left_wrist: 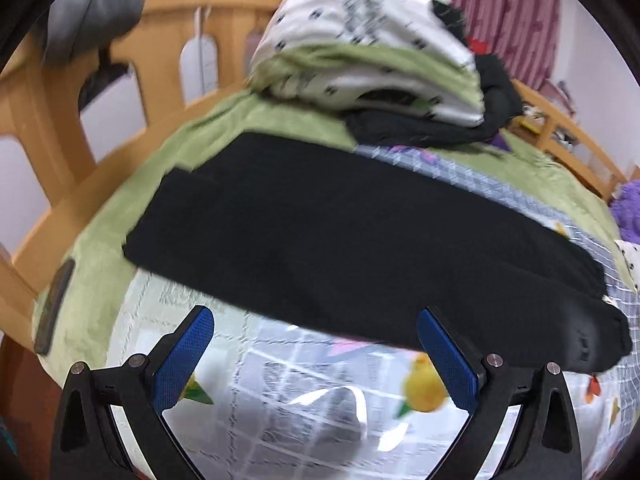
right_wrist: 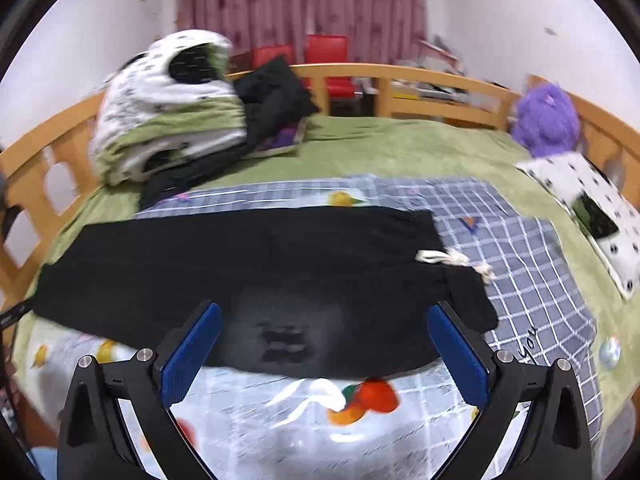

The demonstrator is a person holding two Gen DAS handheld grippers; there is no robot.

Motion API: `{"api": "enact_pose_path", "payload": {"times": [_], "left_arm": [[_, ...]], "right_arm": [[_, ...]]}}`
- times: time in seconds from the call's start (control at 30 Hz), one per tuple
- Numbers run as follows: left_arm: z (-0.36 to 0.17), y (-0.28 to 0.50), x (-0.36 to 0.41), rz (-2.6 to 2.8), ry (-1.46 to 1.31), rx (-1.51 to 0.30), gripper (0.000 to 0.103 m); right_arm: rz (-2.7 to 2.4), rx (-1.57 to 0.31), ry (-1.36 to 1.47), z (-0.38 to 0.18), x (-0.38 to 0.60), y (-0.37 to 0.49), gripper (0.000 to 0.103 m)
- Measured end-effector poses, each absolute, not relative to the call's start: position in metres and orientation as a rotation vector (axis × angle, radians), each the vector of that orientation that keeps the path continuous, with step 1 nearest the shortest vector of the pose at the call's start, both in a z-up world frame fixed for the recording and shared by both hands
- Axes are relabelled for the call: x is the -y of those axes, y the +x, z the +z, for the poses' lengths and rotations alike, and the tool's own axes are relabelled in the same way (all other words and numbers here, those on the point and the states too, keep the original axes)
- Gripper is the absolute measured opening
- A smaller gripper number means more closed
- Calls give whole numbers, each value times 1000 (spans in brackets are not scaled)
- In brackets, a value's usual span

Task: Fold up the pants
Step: 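Lower both tools and pinch the edge of the black trousers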

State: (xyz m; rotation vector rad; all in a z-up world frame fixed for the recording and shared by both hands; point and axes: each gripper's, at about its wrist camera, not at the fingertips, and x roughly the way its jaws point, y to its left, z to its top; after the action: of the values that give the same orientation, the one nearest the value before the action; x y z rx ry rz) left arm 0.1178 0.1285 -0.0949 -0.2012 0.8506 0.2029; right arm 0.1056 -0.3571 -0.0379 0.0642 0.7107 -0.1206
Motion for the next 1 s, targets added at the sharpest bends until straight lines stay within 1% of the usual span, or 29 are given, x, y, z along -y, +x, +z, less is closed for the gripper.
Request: {"api": "enact_pose_path", "payload": {"times": [0.07,0.1,0.13,0.2,0.27,0.3,0.47,0.57,0.63,0.7,0.73,0.77,0.8,0.83,0.87,0.9,0.93,0.97,1.0], "left_arm": [[-118,126,-143,184,-223,-900,102],[-126,127,-149,187,-236,-907,100],[-133,129,-156,193,-253,-908,97],[-153,129,-173,217,-311,-918,96],[-162,128,-181,210,-349,-912,91],[-168,128,-186,214,-383,-901,91],[-193,137,-199,149,-499,-884,91],[-195,140,-201,159,-521,-854,91],[-198,144,-209,164,-585,-825,91],[-200,150,-217,163,-641,-813,89],[-201,153,-221,172,-656,-809,83],[-203,157,-227,197,-666,-816,73],[-204,161,-230,219,-674,-827,70],[-205,164,-234,245,-699,-840,65],[-205,165,-236,254,-711,-845,55],[-205,167,-239,267,-713,-864,43],[-205,172,-240,274,-701,-892,10],[-205,177,-241,288,-676,-923,8],[-201,180,-242,282,-669,-925,8]], "right_arm": [[-149,-707,73,-59,374,113,97],[-159,-726,82,-73,385,117,91],[-166,-739,96,-81,393,119,83],[-160,-816,169,-105,413,127,78],[-111,-889,257,-128,429,132,70],[-99,-908,289,-139,435,133,67],[-105,-928,375,-173,449,124,67],[-63,-923,501,-191,456,122,67],[-41,-920,553,-200,457,124,67],[-31,-892,580,-202,457,126,67],[-24,-886,600,-203,458,130,67],[-23,-884,615,-204,458,133,67],[-27,-881,633,-205,458,138,65],[-31,-878,642,-206,458,143,54],[-43,-878,639,-205,457,149,44],[-60,-892,621,-204,455,155,23],[-55,-908,599,-202,452,160,21],[-55,-906,584,-197,451,162,20],[-55,-893,560,-189,447,163,19]]}}
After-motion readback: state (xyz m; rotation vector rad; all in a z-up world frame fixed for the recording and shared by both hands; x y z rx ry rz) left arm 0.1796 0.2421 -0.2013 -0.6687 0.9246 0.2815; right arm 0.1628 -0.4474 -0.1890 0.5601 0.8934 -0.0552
